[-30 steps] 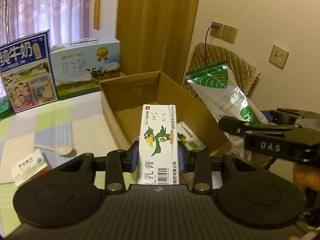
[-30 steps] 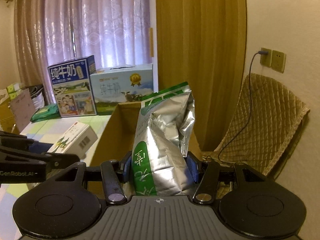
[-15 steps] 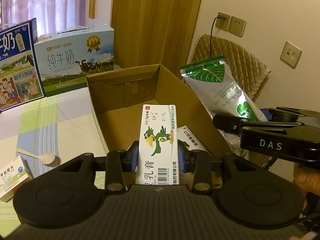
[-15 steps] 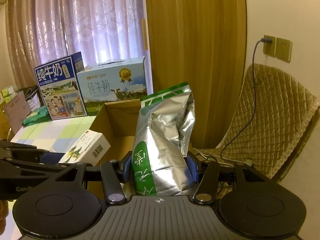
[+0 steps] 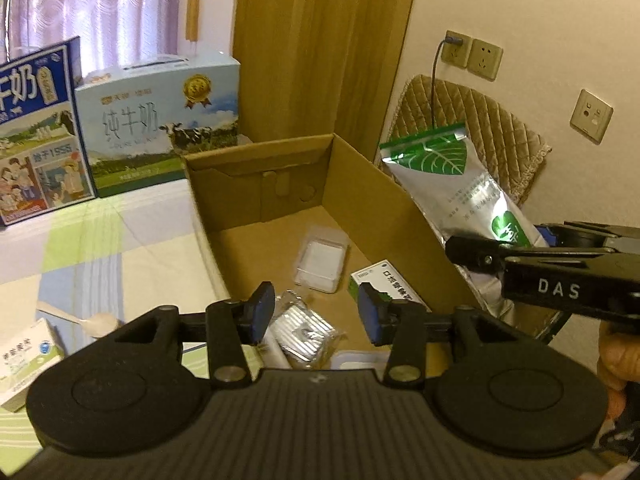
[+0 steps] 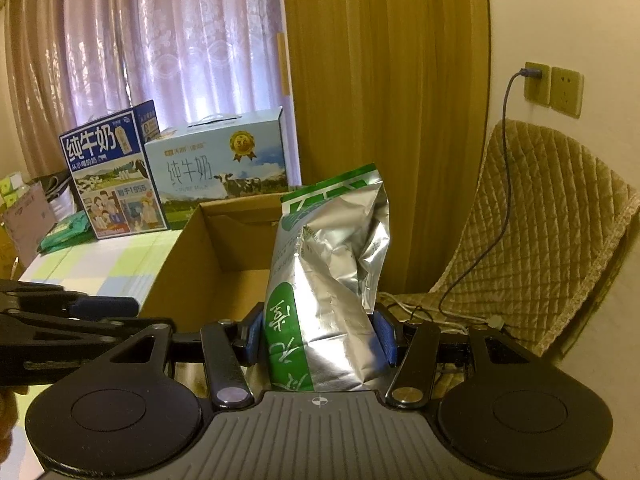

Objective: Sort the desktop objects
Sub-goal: 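Open both tools to drop the ointment box and tea pouch into the cardboard box, then move both tools back toward the red packet and black cable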

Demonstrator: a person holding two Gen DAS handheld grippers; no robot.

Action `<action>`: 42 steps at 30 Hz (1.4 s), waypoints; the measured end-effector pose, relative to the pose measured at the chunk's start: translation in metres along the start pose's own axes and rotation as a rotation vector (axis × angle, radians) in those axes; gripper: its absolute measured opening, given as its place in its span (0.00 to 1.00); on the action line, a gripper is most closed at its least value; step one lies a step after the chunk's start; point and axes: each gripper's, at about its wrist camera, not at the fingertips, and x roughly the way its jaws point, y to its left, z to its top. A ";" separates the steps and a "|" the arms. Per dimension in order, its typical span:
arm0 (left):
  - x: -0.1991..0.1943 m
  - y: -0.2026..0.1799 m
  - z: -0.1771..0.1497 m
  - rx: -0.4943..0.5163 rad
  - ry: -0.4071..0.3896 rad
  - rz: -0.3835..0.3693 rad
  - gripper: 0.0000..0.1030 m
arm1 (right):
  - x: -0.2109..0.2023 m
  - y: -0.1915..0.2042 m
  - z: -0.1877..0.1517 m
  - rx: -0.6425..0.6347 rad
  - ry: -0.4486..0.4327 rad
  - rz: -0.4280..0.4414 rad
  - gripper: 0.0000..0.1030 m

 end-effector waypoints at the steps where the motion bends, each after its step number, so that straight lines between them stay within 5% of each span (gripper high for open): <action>1: -0.004 0.001 -0.001 0.003 -0.004 0.006 0.41 | 0.000 0.001 0.000 -0.001 0.001 0.002 0.50; 16: -0.044 0.036 -0.020 -0.033 -0.027 0.042 0.46 | 0.026 0.028 0.017 -0.013 0.000 0.052 0.50; 24: -0.065 0.050 -0.037 -0.058 -0.029 0.060 0.50 | 0.003 0.032 0.008 -0.002 -0.008 0.061 0.51; 42: -0.166 0.107 -0.118 -0.132 -0.008 0.199 0.68 | -0.083 0.108 -0.060 0.025 -0.013 0.215 0.94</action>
